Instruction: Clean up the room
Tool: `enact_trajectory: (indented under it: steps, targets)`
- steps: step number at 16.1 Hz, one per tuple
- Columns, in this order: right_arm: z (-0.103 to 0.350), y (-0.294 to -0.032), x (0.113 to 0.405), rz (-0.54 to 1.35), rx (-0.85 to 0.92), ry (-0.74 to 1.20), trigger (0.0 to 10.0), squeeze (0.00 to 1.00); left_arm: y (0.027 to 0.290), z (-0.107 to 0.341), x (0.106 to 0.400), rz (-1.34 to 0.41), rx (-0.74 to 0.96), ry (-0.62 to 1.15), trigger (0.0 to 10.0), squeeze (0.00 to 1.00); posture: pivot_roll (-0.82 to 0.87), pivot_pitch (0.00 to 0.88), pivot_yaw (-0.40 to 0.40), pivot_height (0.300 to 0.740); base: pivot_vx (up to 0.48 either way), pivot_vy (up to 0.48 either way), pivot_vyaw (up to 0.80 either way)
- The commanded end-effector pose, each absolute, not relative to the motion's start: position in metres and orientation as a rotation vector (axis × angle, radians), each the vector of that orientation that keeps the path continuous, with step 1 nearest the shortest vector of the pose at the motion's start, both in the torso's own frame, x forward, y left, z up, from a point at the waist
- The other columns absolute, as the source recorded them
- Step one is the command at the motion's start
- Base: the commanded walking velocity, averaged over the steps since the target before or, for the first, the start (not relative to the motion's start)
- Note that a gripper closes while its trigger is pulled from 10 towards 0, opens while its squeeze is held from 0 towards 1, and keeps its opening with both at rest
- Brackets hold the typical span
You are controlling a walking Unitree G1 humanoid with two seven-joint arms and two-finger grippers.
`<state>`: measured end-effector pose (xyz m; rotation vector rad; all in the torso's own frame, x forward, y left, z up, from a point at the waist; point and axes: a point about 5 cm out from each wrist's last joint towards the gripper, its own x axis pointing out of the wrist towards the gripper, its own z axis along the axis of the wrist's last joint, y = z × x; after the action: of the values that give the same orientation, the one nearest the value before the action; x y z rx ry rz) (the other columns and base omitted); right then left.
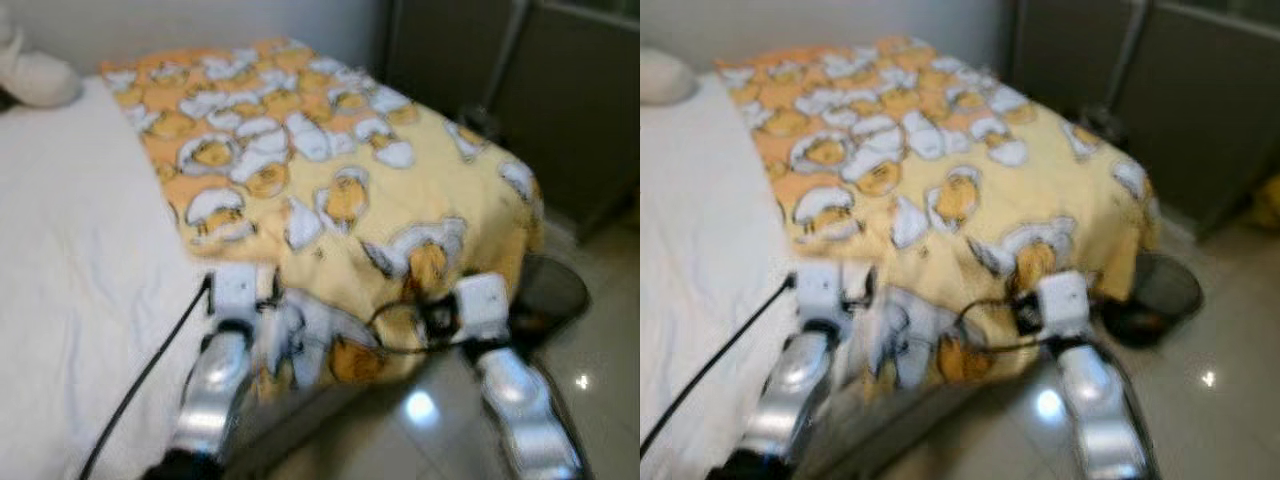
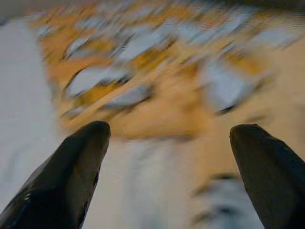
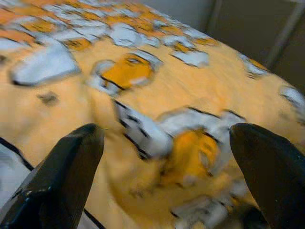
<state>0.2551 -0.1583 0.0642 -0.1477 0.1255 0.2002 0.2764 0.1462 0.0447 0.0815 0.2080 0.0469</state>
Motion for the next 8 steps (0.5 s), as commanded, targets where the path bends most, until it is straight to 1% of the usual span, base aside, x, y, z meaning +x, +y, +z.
enact_trajectory:
  steps: [1,4,5,6,8]
  targets:
    - [0.064,-0.169,0.252,0.192,-0.168,0.131,10.0,0.00,0.149,0.039,0.283,0.086,0.094,0.261,10.0,0.00,-0.19,0.000,0.004,0.736,0.000,0.000,0.00]
    - [0.065,-0.170,0.246,0.204,-0.155,0.133,10.0,0.00,0.156,0.028,0.294,0.061,0.067,0.347,10.0,0.00,-0.20,0.000,-0.010,0.736,0.000,0.000,0.00]
    - [0.068,-0.171,0.237,0.229,-0.158,0.137,10.0,0.00,0.161,0.035,0.299,0.097,0.040,0.288,10.0,0.00,-0.25,0.023,-0.021,0.736,0.000,0.000,0.00]
    - [0.069,-0.174,0.230,0.239,-0.173,0.146,10.0,0.00,0.158,0.039,0.301,0.083,0.043,0.256,10.0,0.00,-0.27,0.055,-0.029,0.736,0.000,0.000,0.00]
    - [0.070,-0.186,0.215,0.240,-0.194,0.168,10.0,0.00,0.147,0.041,0.301,0.050,0.039,0.237,10.0,0.00,-0.30,0.077,-0.051,0.736,0.000,0.000,0.00]
